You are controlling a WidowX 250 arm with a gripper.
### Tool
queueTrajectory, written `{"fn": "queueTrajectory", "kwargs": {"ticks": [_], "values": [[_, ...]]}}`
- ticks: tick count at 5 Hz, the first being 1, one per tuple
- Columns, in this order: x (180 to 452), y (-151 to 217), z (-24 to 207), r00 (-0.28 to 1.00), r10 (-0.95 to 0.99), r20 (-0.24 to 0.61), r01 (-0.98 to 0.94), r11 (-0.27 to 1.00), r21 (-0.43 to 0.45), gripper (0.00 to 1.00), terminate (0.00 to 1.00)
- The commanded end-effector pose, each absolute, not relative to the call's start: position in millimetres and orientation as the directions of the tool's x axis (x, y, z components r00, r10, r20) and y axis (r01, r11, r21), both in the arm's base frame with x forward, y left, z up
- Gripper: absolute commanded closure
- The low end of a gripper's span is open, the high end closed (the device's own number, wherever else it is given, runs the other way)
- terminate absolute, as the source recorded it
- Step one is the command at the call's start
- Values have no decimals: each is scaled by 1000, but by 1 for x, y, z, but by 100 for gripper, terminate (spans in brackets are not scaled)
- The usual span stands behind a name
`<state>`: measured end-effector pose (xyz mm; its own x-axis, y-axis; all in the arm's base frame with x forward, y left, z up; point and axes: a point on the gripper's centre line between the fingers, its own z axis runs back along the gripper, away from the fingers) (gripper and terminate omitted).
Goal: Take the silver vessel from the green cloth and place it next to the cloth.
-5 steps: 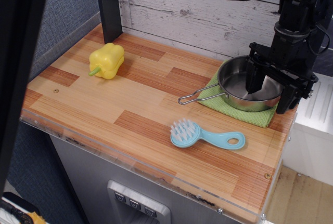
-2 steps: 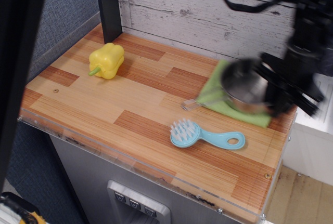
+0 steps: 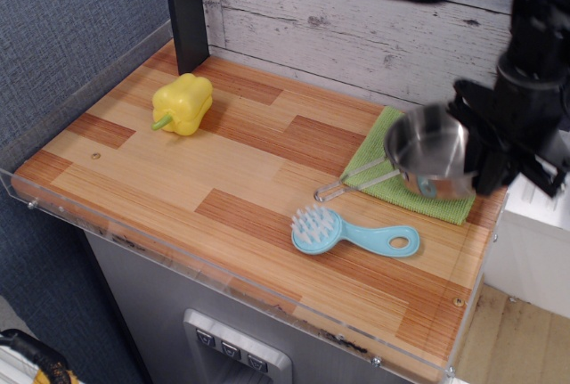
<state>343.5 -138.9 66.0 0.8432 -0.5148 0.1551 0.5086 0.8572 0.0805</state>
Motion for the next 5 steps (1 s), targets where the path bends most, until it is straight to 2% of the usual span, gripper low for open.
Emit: {"fn": "queueTrajectory", "kwargs": {"ticks": [1,2,3,5], "values": [[325,-73,132,862,-380,336,360,925,121,100,0],[315,-39,129,888,-334,318,320,943,97,100,0],[310,-10,99,911,-311,271,309,950,53,100,0],[347,-5,58,903,-357,239,364,931,17,100,0]]}}
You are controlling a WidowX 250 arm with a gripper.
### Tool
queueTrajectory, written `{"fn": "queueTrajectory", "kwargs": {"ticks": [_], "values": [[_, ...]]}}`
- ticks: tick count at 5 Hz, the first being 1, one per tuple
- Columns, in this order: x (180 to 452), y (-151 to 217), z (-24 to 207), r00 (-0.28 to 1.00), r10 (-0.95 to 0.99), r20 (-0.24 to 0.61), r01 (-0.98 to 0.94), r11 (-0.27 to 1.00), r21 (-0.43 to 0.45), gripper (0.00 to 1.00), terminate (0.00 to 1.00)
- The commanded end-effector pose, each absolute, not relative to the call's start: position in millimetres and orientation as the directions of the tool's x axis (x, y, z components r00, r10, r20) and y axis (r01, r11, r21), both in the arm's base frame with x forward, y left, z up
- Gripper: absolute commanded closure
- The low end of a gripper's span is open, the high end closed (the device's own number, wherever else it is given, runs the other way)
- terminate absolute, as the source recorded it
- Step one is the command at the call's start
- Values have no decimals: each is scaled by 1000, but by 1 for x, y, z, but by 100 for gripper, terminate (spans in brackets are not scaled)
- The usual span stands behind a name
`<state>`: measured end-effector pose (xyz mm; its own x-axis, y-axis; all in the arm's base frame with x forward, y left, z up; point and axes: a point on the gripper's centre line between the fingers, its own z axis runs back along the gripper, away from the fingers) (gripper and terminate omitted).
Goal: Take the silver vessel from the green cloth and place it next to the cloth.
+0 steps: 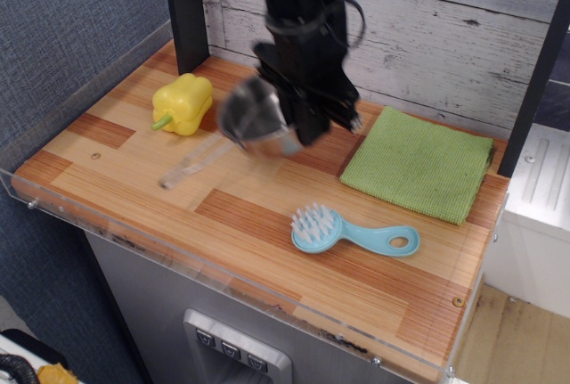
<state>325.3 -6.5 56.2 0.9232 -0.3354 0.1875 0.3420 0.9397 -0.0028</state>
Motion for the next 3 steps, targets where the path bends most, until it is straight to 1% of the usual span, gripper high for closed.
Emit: {"fn": "queueTrajectory", "kwargs": {"ticks": [1,3], "values": [[356,-2,49,894,-376,242,388,922,-1,100,0],[356,2,46,899,-385,206,398,917,-23,100,0]]}}
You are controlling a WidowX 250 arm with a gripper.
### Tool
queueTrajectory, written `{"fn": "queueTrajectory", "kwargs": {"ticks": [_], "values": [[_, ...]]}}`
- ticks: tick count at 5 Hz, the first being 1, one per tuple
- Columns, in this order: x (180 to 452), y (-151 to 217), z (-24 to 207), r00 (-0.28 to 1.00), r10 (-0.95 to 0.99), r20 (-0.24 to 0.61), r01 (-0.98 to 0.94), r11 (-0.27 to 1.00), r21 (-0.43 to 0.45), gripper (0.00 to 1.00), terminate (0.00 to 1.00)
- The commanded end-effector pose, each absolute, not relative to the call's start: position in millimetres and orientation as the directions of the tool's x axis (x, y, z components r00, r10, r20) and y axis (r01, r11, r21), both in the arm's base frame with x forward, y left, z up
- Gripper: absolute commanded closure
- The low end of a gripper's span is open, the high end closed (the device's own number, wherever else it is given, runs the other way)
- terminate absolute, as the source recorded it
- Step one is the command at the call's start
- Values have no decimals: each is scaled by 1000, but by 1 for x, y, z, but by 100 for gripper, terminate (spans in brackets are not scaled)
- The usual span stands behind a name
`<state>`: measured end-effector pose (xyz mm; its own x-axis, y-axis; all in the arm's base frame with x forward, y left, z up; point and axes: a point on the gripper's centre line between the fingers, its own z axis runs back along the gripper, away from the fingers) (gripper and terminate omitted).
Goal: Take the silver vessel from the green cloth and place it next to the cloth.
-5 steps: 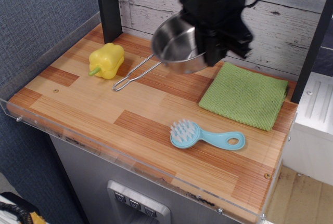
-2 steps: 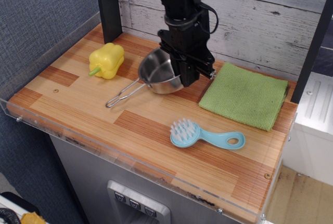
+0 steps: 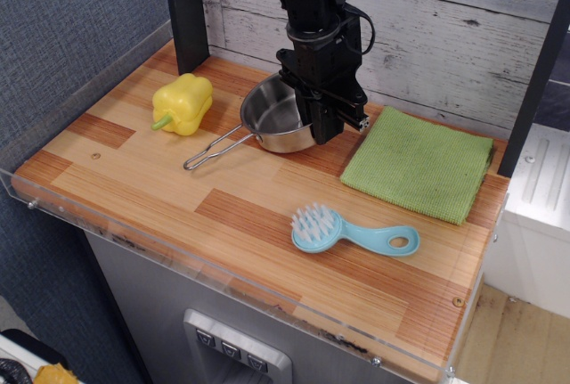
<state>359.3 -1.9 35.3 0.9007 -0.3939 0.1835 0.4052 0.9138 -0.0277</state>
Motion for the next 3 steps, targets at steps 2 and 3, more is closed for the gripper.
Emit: {"fn": "queueTrajectory", "kwargs": {"ticks": [2,3], "values": [[347,-4,48,894,-405,193,418,908,-32,100,0],[347,-4,46,895,-408,180,422,906,-42,100,0]]}}
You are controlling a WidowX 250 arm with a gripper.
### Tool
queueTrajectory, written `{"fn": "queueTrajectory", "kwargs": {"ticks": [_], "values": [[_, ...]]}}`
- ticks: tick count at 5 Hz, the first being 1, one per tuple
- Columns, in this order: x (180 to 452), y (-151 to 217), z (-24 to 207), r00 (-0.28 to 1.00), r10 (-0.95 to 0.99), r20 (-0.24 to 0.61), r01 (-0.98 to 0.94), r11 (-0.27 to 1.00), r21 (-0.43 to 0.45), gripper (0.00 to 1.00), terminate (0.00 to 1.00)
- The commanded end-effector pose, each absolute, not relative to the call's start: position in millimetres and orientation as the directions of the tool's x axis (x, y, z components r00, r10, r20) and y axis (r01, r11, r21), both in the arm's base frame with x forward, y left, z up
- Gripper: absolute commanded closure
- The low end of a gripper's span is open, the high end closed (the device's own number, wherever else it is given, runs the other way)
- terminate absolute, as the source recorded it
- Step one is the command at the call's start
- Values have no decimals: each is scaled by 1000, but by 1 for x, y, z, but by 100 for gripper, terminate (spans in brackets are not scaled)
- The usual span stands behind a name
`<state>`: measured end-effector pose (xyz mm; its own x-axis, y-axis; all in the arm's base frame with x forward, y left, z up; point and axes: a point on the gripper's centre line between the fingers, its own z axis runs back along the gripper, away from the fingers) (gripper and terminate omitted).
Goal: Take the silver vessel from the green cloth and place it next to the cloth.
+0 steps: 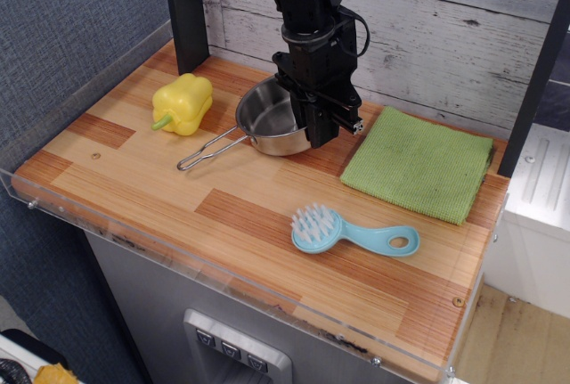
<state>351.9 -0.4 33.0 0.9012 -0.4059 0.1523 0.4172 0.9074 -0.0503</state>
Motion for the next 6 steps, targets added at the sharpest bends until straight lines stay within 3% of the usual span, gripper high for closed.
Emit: {"fn": "queueTrajectory", "kwargs": {"ticks": [1,3,4,6], "values": [[345,-5,45,894,-413,177,427,903,-52,100,0],[339,0,41,904,-395,165,411,908,-80,100,0],[338,1,40,917,-369,154,385,918,-95,0,0],[331,-6,58,925,-353,142,363,930,-52,0,0]]}}
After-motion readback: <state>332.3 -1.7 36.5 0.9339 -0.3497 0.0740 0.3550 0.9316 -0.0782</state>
